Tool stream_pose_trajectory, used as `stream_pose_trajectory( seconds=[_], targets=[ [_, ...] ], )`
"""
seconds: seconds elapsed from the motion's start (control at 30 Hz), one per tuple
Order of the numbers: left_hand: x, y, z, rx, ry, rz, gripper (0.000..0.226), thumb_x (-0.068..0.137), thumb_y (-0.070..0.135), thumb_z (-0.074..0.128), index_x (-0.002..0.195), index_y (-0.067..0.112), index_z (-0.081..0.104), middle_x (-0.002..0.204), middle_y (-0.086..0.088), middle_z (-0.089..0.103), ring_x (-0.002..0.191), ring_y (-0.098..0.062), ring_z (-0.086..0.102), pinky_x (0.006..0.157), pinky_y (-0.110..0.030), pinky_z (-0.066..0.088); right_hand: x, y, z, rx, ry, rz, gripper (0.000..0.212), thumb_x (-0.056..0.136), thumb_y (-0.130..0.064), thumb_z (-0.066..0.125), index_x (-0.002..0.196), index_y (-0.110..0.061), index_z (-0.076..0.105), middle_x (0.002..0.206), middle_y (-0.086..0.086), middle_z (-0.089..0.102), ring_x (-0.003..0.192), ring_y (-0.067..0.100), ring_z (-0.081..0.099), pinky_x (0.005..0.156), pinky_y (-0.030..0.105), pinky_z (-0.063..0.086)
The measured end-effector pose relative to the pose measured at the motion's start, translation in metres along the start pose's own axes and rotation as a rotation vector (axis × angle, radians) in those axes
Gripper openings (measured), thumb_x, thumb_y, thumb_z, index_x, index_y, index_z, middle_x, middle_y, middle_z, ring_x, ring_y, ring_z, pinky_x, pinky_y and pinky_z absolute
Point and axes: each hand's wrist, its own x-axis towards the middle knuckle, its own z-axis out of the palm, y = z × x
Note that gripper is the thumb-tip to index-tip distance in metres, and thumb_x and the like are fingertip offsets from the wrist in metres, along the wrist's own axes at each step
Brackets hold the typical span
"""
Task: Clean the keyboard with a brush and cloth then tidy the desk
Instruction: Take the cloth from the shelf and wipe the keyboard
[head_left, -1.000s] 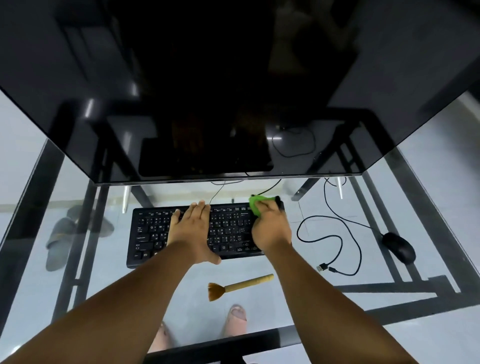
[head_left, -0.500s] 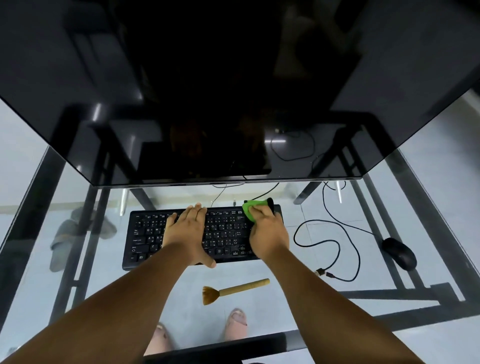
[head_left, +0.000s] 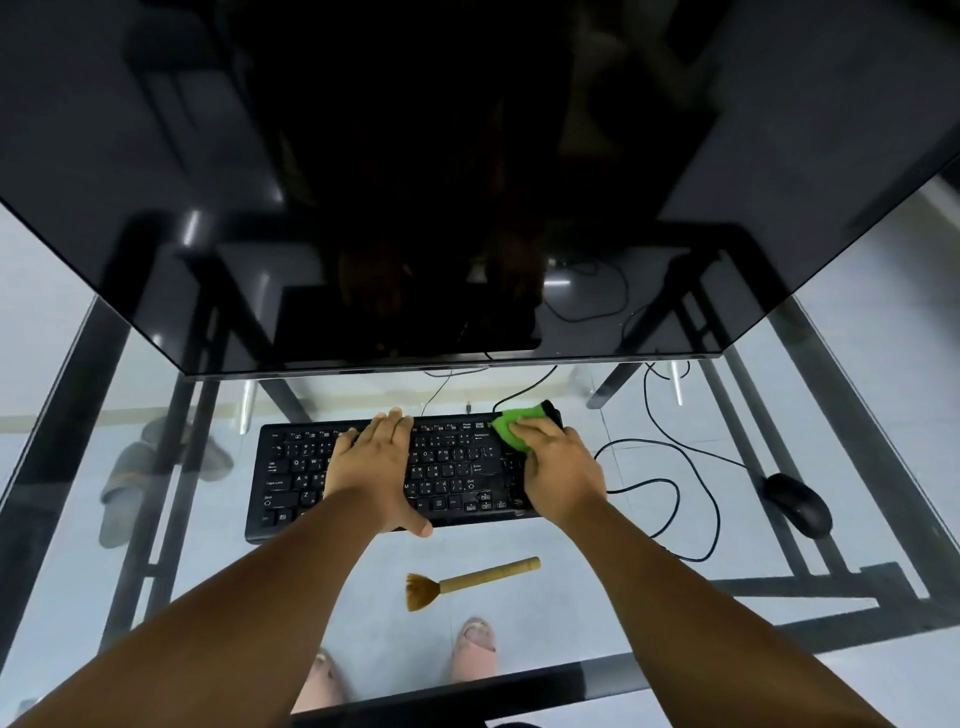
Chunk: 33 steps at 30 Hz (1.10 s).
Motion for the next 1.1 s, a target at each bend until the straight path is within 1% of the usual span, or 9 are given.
stream_pose_trajectory(
  seconds=[0.1,0.2,0.37,0.53,0.63,0.73,0.83,0.93,1.1],
  targets=[
    [0.000,0.001,0.000,0.000,0.002,-0.001,0.141,0.051,0.073,0.076,0.154,0.020,-0.004,0.163,0.002,-0.004,0.150,-0.018,0.001,0.121,-0.042,0.007,-0.004,0.008,-0.002,0.019,0.049,0.092,0.055,0.090,-0.007,0.041,0.136,-0.035,0.053,0.138,-0.026,0.044,0.111,0.015,0.043,0.078,0.031,0.054],
    [0.000,0.001,0.001,0.006,0.001,-0.002,0.141,0.050,0.073,0.075,0.154,0.019,-0.004,0.163,0.002,-0.004,0.150,-0.017,0.001,0.121,-0.042,0.008,-0.008,-0.013,0.008,0.038,0.072,0.139,0.054,0.091,-0.008,0.043,0.140,-0.030,0.050,0.143,-0.020,0.040,0.117,0.019,0.042,0.087,0.033,0.054],
    [0.001,0.000,0.002,-0.002,0.002,-0.006,0.142,0.048,0.074,0.075,0.154,0.020,-0.004,0.163,0.003,-0.004,0.150,-0.016,0.001,0.121,-0.042,0.008,-0.033,-0.004,0.014,-0.027,0.009,-0.144,0.052,0.087,-0.012,0.047,0.134,-0.034,0.055,0.138,-0.023,0.048,0.113,0.019,0.045,0.081,0.031,0.055],
    [0.000,-0.001,0.003,-0.021,0.015,-0.003,0.142,0.048,0.074,0.075,0.154,0.021,-0.003,0.163,0.004,-0.004,0.150,-0.015,0.001,0.121,-0.042,0.007,-0.041,-0.010,0.021,0.001,0.106,0.044,0.049,0.089,-0.012,0.048,0.134,-0.030,0.056,0.136,-0.019,0.049,0.116,0.021,0.044,0.075,0.033,0.056],
    [0.000,-0.004,0.007,-0.031,0.026,0.009,0.141,0.049,0.076,0.073,0.153,0.022,-0.006,0.163,0.004,-0.007,0.150,-0.015,-0.002,0.121,-0.044,0.006,-0.041,-0.038,0.031,0.016,0.048,-0.068,0.053,0.088,-0.009,0.050,0.137,-0.028,0.054,0.139,-0.016,0.048,0.121,0.025,0.041,0.088,0.035,0.054],
    [-0.003,-0.010,0.012,-0.056,0.038,0.032,0.140,0.052,0.080,0.068,0.153,0.023,-0.010,0.162,0.005,-0.012,0.149,-0.014,-0.008,0.121,-0.045,0.002,-0.039,-0.043,0.027,-0.036,-0.034,-0.192,0.055,0.088,-0.011,0.048,0.139,-0.032,0.050,0.141,-0.020,0.045,0.121,0.021,0.040,0.084,0.033,0.055],
    [-0.009,-0.023,0.017,-0.074,0.069,0.029,0.139,0.053,0.084,0.063,0.153,0.022,-0.010,0.162,0.004,-0.013,0.149,-0.014,-0.010,0.121,-0.045,-0.001,-0.039,-0.031,0.024,-0.026,0.015,-0.030,0.052,0.090,-0.013,0.045,0.138,-0.031,0.051,0.140,-0.020,0.045,0.120,0.021,0.041,0.081,0.033,0.055],
    [-0.016,-0.043,0.019,-0.075,0.082,0.023,0.141,0.051,0.085,0.064,0.153,0.020,-0.009,0.162,0.004,-0.013,0.149,-0.015,-0.009,0.121,-0.045,-0.003,-0.040,-0.040,0.030,0.015,0.074,0.093,0.049,0.092,-0.013,0.045,0.140,-0.024,0.049,0.141,-0.013,0.043,0.121,0.026,0.041,0.090,0.033,0.052],
    [-0.022,-0.071,0.018,-0.051,0.057,-0.017,0.145,0.049,0.086,0.063,0.153,0.019,-0.012,0.162,0.001,-0.015,0.149,-0.016,-0.013,0.121,-0.045,-0.002,-0.035,-0.082,0.042,0.039,-0.083,-0.173,0.056,0.091,-0.011,0.046,0.144,-0.029,0.042,0.145,-0.016,0.038,0.125,0.022,0.035,0.096,0.033,0.051]
  ],
)
